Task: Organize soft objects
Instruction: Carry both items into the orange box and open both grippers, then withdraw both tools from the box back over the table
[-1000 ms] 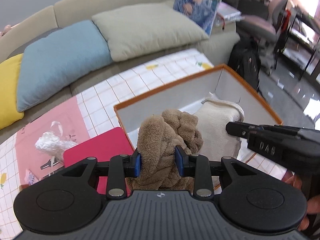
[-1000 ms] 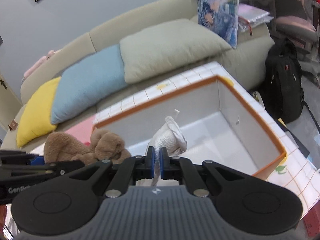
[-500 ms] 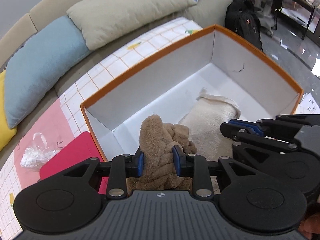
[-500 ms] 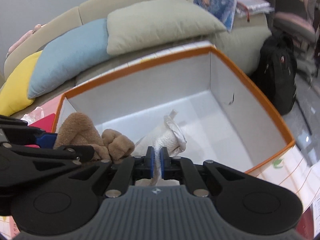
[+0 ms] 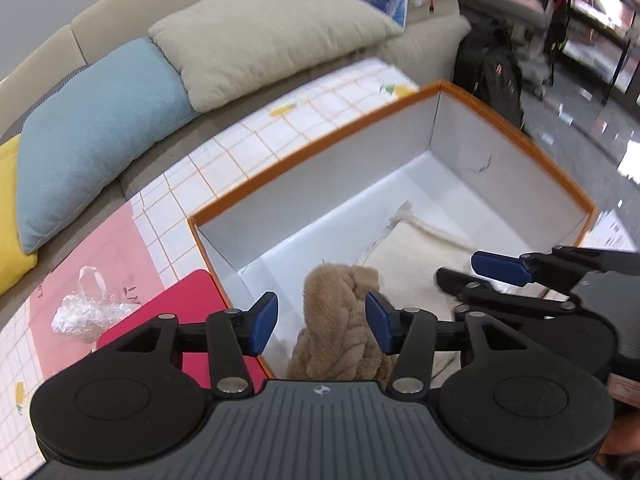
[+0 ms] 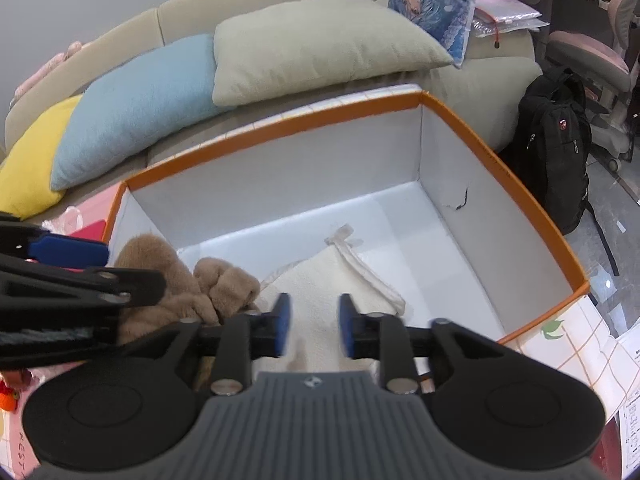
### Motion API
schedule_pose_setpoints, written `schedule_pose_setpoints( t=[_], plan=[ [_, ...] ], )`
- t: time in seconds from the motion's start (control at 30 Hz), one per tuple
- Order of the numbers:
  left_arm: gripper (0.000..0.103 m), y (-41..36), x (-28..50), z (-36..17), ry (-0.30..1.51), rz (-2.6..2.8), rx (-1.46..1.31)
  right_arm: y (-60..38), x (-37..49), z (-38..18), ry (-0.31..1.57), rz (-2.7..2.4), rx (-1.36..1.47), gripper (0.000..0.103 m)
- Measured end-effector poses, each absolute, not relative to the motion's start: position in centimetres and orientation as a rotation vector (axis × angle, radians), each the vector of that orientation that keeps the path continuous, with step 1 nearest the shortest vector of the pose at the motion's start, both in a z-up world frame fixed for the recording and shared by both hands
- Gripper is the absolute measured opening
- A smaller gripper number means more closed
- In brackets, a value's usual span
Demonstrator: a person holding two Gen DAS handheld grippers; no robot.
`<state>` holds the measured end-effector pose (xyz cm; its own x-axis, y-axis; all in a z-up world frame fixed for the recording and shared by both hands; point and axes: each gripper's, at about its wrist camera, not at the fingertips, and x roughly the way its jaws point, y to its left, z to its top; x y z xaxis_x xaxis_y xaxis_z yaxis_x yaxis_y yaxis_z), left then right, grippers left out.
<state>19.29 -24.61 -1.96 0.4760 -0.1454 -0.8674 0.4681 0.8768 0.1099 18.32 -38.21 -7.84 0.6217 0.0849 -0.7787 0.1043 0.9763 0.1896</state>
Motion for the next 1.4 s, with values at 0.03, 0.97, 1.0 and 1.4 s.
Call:
schedule_pose_setpoints(
  t=[0.03, 0.97, 1.0, 1.4],
  plan=[
    [0.061, -24.2, 19.1, -1.4, 0.999, -0.386, 0.338, -38.3, 18.2, -7.7, 0.893, -0.015, 0.229, 0.041],
    [0.061, -10.1, 11.9, 2.8, 0.888, -0.228, -0.046, -31.2, 21.0, -9.3, 1.142, 0.244, 0.329, 0.0],
    [0.061, -9.8, 11.8, 2.8, 0.886, -0.222, -0.056, -31.1, 21.2, -9.4, 1.15, 0.242, 0.325, 0.0],
    [0.061, -5.3, 9.2, 3.1, 0.822, -0.234, -0.109, -30.1, 18.0, -4.0, 1.016, 0.205, 0.233, 0.006]
  ],
)
